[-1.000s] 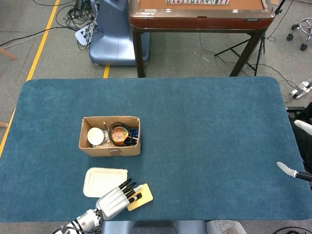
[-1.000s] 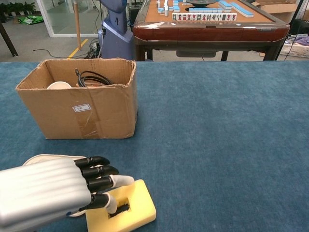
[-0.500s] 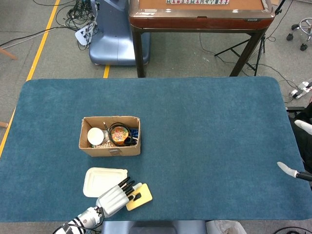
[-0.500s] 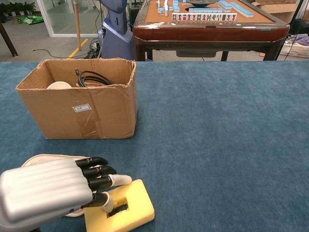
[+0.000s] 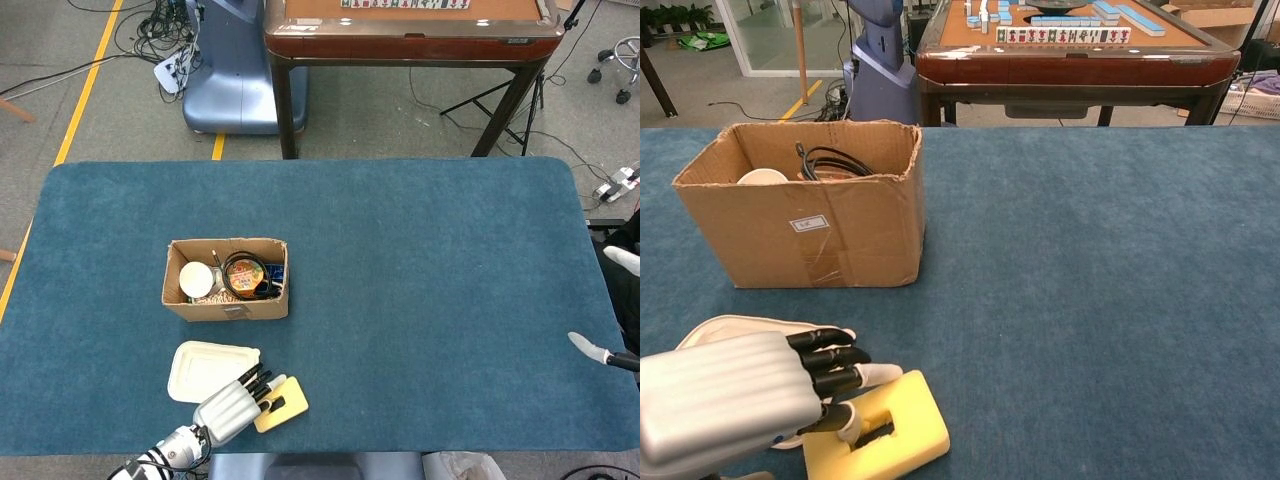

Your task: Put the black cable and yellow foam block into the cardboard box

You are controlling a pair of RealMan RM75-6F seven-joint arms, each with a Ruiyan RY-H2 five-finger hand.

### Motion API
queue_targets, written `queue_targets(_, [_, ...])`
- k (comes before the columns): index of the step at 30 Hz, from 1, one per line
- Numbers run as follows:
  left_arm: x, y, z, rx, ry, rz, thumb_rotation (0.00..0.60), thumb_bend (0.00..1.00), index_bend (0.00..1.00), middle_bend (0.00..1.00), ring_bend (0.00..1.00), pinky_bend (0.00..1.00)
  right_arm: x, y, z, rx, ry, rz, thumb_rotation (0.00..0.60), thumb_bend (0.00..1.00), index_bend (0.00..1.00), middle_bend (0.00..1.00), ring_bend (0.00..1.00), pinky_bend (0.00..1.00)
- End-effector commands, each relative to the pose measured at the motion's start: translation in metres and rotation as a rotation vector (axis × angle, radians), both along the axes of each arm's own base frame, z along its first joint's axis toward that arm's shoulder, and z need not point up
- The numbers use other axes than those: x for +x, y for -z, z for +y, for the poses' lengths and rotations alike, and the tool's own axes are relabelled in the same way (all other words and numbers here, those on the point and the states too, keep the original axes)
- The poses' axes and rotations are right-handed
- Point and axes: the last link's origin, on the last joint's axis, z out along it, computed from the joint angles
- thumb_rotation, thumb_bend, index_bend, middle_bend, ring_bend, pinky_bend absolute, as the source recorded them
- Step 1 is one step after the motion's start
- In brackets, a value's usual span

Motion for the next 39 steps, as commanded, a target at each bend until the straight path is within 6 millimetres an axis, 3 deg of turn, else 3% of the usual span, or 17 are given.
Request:
queue_targets(1, [-0.001,-0.001,0.000,0.002,-0.004,0.002,0.600,0.33,0.36,0.00,0.00,0.00,0.000,0.000,0.000,0.000,0.000,0.002,0.600,0.00,0.15,0.17,0.00,0.00])
queue_targets(7, [-0.003,-0.004,-0.002,0.005,-0.015,0.010,0.600,0.37,0.40,0.00,0.00,0.00,0.000,0.000,0.000,-0.002,-0.001,0.003,0.600,0.00,0.15,0.17,0.00,0.00])
queue_targets(18, [-0.007,-0.009,-0.005,0.001,-0.038,0.030,0.600,0.53,0.42,0.00,0.00,0.00,0.000,0.001,0.000,-0.002,-0.001,0.005,0.600,0.00,0.15,0.17,0.00,0.00])
queue_targets(27, [-0.012,-0.016,-0.005,0.002,-0.033,0.086,0.600,0.52,0.35,0.00,0.00,0.00,0.001,0.002,-0.001,0.000,0.000,0.007,0.600,0.00,0.15,0.17,0.00,0.00])
queue_targets(39, [-0.030,-0.039,-0.007,0.069,-0.070,0.202,0.600,0.52,0.37,0.00,0.00,0.00,0.001,0.002,-0.001,0.003,0.000,0.008,0.600,0.00,0.15,0.17,0.00,0.00])
